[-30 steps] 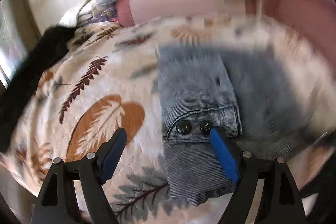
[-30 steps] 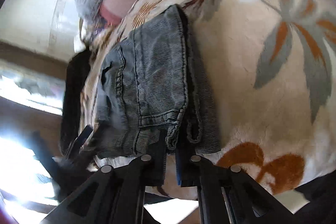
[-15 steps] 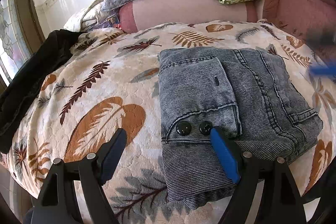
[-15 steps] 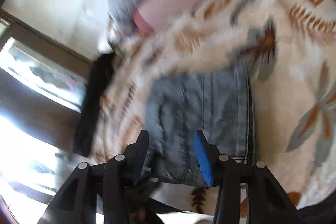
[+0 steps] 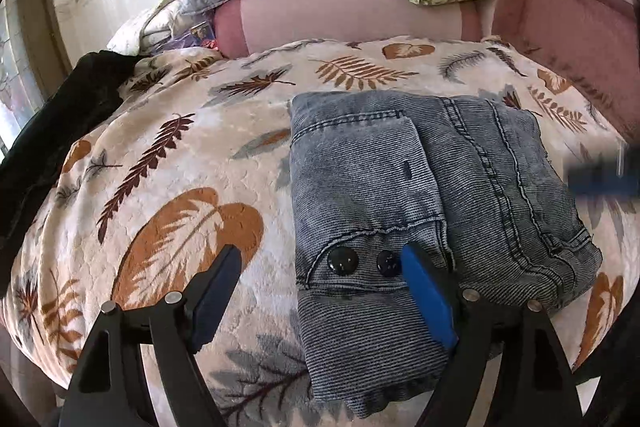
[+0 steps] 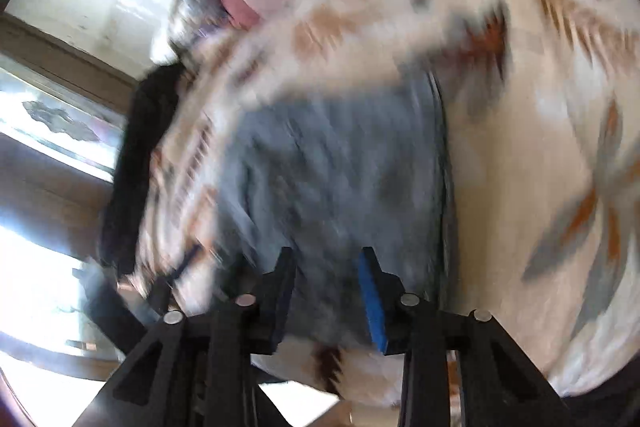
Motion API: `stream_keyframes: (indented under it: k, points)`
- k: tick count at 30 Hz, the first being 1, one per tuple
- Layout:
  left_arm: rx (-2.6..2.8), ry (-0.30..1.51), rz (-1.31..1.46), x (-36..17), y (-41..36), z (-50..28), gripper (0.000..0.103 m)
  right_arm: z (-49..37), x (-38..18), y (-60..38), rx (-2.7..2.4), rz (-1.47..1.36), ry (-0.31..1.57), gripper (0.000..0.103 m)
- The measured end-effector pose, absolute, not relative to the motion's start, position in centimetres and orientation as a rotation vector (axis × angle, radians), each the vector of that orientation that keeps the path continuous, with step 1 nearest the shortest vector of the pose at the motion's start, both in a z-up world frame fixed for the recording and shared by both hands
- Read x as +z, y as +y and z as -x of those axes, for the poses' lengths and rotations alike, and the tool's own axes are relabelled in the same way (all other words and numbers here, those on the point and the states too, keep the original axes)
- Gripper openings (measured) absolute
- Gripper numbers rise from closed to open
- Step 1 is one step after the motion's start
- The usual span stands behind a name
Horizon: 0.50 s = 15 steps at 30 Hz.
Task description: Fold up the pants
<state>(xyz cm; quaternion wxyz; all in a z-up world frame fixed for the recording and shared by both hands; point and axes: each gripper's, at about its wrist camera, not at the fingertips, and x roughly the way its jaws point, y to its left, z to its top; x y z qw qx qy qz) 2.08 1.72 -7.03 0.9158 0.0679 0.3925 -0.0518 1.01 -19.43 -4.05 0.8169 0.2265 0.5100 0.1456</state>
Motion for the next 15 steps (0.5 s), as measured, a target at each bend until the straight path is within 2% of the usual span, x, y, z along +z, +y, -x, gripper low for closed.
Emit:
stream_keyframes:
  k: [3, 6, 8, 9, 11, 15]
  points:
    - [-0.105, 0.811, -0.113, -7.3, 1.9, -2.1, 0.083, -4.9, -0.9, -18.6, 0.341, -0.467, 0.991, 0.049]
    - [-0.111, 0.799, -0.123, -7.3, 2.1, -1.9, 0.083, -8.0, -2.2, -18.8, 0.372, -0.486, 0.986, 0.058]
    - [-0.119, 0.802, -0.104, -7.3, 2.5, -2.0, 0.083, -10.0, -7.0, -20.1, 0.251, -0.456, 1.107, 0.058]
    - [-0.129, 0.803, -0.092, -7.3, 2.6, -2.1, 0.083, -10.6, -10.8, -21.6, 0.230, -0.525, 1.170, 0.057]
    - [-0.132, 0.803, -0.075, -7.4, 2.8, -2.1, 0.083, -9.7, -10.4, -22.8, 0.273, -0.590, 1.096, 0.054]
    - [-0.135, 0.806, -0.064, -7.4, 2.8, -2.3, 0.083, -8.3, -7.4, -22.1, 0.233, -0.530, 1.130, 0.056]
